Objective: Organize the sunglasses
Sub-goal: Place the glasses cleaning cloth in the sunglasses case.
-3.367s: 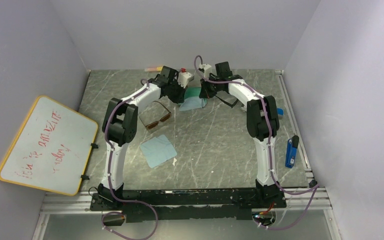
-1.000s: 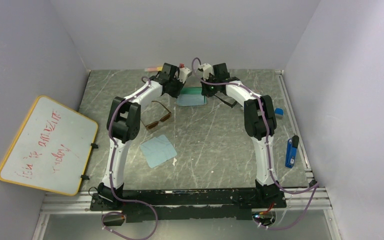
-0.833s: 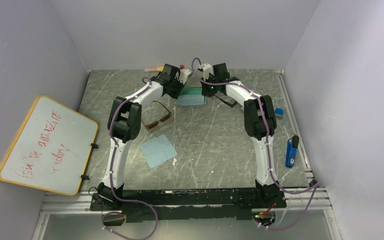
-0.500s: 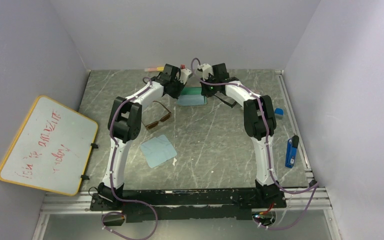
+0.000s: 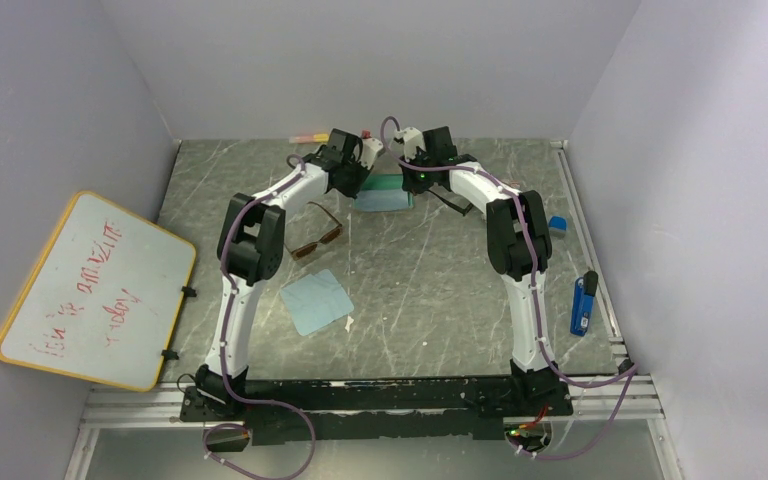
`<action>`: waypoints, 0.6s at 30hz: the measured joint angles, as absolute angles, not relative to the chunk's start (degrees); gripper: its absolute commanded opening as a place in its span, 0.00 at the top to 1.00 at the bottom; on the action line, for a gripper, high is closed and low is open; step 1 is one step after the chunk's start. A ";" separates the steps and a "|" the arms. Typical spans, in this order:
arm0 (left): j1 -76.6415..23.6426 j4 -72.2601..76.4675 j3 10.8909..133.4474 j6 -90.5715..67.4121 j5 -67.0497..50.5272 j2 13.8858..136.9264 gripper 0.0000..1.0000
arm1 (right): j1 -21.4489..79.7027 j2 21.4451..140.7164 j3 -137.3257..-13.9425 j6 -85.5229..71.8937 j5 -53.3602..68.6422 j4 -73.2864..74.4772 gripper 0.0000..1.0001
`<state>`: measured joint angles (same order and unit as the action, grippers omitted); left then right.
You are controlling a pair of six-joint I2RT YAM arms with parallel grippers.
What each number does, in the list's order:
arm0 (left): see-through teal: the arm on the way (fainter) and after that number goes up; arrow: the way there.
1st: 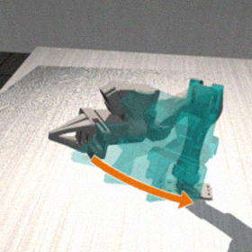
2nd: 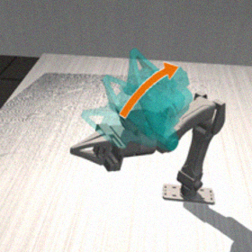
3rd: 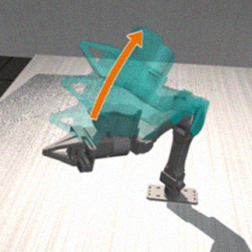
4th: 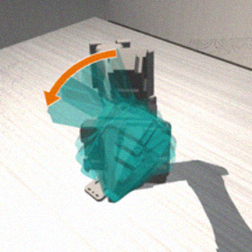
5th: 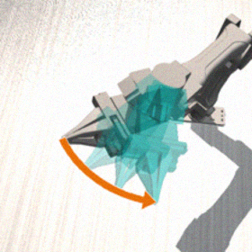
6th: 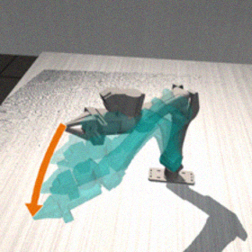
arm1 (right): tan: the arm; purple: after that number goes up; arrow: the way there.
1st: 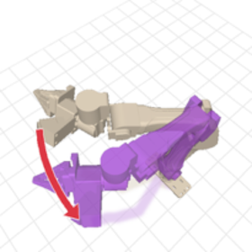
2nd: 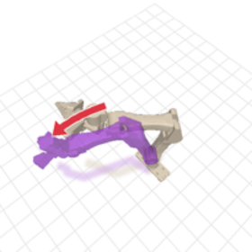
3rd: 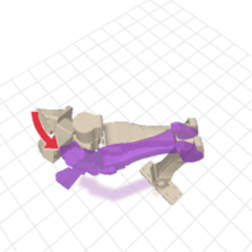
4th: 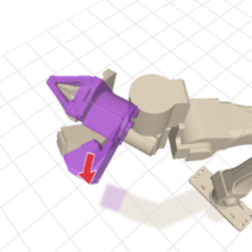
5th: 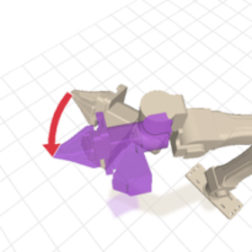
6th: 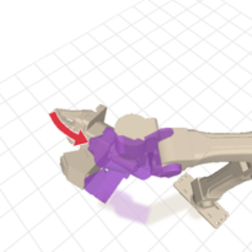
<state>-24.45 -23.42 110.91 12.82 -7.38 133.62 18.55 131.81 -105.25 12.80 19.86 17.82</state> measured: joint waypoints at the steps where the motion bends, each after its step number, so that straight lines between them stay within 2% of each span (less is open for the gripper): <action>1: -24.49 -23.40 110.93 12.82 -7.25 133.78 0.95 | 18.55 131.81 -105.25 12.80 19.75 17.80 1.00; 18: -24.97 -23.42 110.93 12.82 -5.91 133.99 0.95 | 18.65 131.81 -105.25 12.80 18.87 16.84 1.00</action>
<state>-24.97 -23.42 110.93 12.82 -5.91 133.99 18.65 131.81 -105.25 12.80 18.87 16.84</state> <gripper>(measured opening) 0.056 0.008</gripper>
